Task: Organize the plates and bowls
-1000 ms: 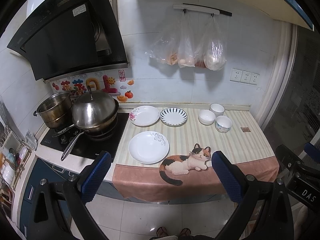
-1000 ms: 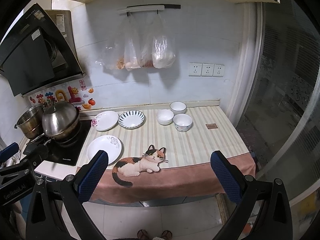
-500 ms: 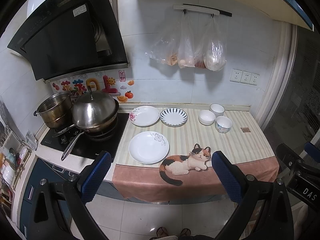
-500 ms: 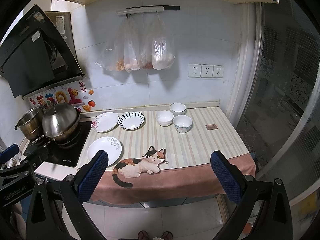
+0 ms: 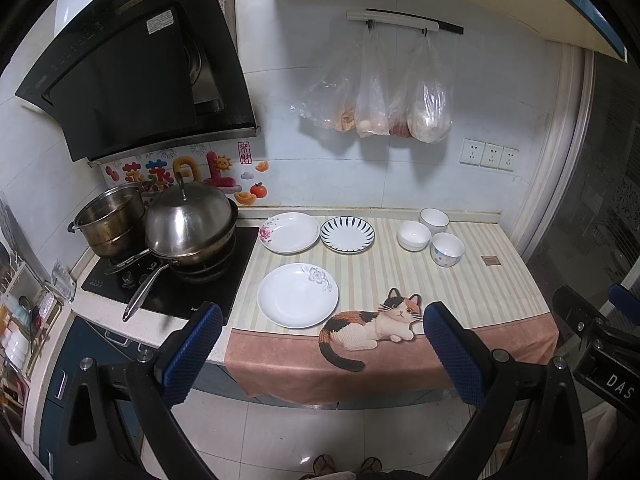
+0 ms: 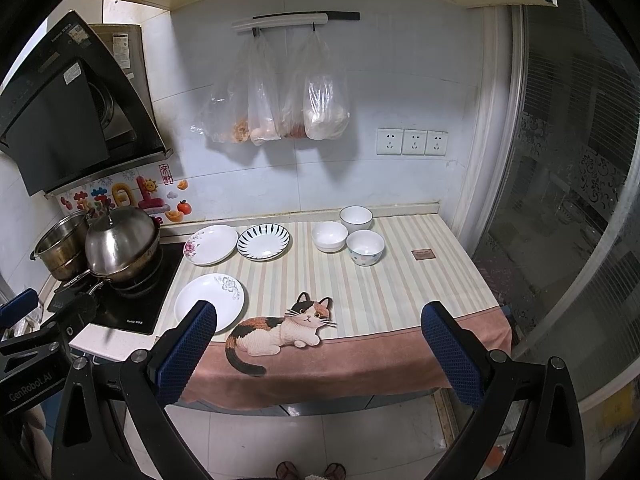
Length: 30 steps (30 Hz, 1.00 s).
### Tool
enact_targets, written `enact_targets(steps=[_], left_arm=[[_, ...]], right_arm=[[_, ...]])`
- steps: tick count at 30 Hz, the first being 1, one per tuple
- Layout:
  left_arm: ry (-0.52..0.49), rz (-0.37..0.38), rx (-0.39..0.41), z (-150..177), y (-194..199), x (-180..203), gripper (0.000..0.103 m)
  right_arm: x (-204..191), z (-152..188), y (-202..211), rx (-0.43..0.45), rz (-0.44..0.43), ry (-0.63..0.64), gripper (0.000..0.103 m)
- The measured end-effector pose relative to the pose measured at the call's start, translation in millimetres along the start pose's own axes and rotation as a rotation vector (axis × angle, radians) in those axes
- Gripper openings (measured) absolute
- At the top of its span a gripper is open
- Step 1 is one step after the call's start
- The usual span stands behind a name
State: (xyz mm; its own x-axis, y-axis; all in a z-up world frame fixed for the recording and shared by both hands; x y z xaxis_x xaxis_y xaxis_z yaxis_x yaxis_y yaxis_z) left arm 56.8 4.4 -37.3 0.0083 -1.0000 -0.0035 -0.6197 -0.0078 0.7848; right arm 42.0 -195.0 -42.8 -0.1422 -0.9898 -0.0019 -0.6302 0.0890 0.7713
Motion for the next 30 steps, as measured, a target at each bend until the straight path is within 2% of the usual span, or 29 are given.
enact_targets(steps=[17,23,27,30], left_arm=[[-0.001,-0.002,0.006,-7,3,-3,0.103],[0.0,0.001,0.002,-23,2,-4,0.103],[0.01,-0.006,0.004,-31,-25,-17,0.103],[0.026,-0.029,-0.034,-34,-68,-38,0.103]], right_arm=[[-5,-6,-2,-0.001,-0.008,0.0,0.103],[-7,-7,-5,-0.002,-0.015,-0.007,0.103],[-16,-15,-22,0.005,-0.049,-0.037,0.103],[-30,-18,-58,-0.032,-0.105,-0.041,0.103]])
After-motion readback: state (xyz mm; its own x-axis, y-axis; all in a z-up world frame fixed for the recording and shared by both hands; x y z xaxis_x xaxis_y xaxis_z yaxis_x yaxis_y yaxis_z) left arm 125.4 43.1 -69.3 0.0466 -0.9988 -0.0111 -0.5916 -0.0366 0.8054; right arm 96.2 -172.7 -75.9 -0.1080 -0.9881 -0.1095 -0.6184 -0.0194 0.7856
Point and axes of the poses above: each gripper's, at about its wrist camera, not at the fingertips, and y roughly against the way its jaws point, x to its right, z to its underside, the point moved 7 cm from there along -y, roughly the way its jaws point, and after that the axes turned 11 degrees about -x, right-handed, at the moved point
